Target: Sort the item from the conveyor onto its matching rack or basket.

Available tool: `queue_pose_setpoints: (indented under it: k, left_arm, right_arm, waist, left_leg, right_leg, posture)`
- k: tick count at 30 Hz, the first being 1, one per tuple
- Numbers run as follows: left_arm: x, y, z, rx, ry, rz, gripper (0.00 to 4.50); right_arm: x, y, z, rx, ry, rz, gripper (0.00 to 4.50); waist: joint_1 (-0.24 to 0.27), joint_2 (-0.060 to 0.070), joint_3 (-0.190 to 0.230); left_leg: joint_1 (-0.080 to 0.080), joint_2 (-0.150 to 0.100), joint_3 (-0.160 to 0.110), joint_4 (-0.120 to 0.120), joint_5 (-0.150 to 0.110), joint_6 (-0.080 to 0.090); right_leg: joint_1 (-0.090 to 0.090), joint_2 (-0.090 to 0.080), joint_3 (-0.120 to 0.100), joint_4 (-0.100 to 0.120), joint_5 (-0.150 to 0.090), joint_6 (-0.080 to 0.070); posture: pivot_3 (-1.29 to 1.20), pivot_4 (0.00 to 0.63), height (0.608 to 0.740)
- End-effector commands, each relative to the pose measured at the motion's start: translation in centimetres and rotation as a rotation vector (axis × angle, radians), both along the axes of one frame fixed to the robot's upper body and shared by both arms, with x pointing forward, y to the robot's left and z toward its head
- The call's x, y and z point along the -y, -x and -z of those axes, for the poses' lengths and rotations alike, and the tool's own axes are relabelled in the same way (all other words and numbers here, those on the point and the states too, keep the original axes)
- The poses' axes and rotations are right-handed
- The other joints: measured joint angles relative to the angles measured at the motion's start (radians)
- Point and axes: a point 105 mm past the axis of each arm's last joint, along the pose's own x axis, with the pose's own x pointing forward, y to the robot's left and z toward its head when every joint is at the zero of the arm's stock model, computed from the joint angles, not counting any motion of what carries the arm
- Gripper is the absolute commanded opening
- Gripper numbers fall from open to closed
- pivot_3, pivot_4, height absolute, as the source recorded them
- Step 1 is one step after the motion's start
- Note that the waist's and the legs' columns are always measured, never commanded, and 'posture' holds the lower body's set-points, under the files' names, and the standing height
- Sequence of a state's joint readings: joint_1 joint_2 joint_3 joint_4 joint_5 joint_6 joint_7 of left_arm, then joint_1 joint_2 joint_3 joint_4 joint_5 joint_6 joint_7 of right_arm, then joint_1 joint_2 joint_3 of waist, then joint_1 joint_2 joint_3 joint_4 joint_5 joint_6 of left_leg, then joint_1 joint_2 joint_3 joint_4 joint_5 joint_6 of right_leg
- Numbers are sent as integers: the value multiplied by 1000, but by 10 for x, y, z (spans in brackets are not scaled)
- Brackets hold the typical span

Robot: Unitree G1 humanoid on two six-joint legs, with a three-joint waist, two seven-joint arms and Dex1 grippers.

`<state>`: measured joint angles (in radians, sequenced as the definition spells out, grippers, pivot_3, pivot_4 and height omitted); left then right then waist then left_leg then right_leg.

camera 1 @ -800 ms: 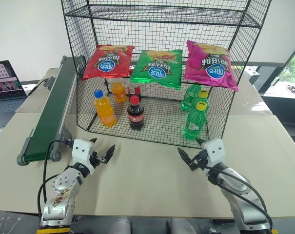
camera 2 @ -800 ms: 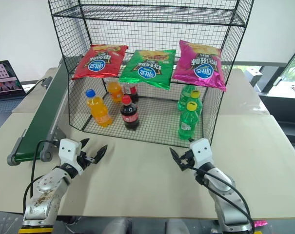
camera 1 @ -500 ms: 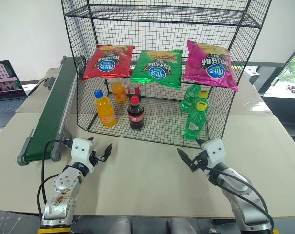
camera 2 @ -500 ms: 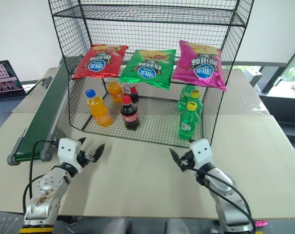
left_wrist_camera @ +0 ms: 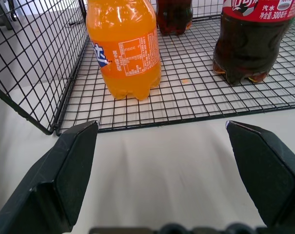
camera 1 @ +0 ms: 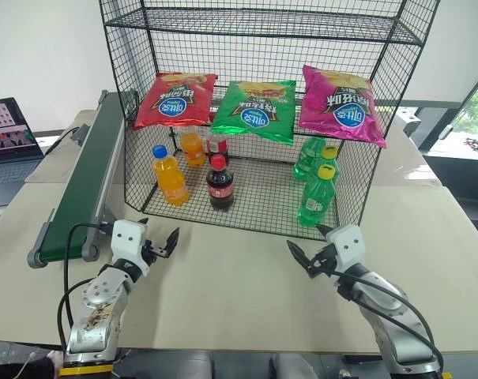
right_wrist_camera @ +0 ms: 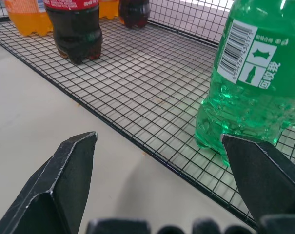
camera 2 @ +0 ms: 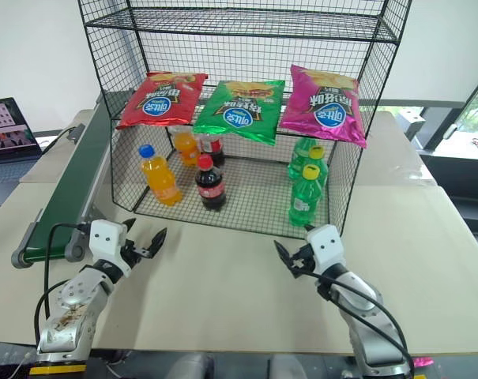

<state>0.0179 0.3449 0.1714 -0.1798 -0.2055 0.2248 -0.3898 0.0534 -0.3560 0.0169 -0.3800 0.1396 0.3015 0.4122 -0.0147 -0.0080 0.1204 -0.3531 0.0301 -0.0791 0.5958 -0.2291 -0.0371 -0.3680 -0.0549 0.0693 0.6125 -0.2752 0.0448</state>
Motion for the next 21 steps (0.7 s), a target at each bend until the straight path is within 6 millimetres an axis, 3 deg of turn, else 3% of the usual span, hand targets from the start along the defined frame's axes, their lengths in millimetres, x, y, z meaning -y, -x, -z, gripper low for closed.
queue_pose_setpoints:
  k: [1,21]
  left_arm:
    - [1,0,-11,39,1,15,4451]
    - [4,-2,-14,35,5,34,4451]
  right_arm:
    - [-4,2,-16,63,1,-22,4500]
    - [-6,2,-15,61,3,-29,4500]
  waist:
    - [0,0,0]
    - [0,0,0]
  left_leg:
    - [0,0,0,0,0,0]
    - [0,0,0,0,0,0]
  right_leg:
    - [0,0,0,0,0,0]
    - [0,0,0,0,0,0]
  posture:
    - [0,150,738]
    - [0,150,738]
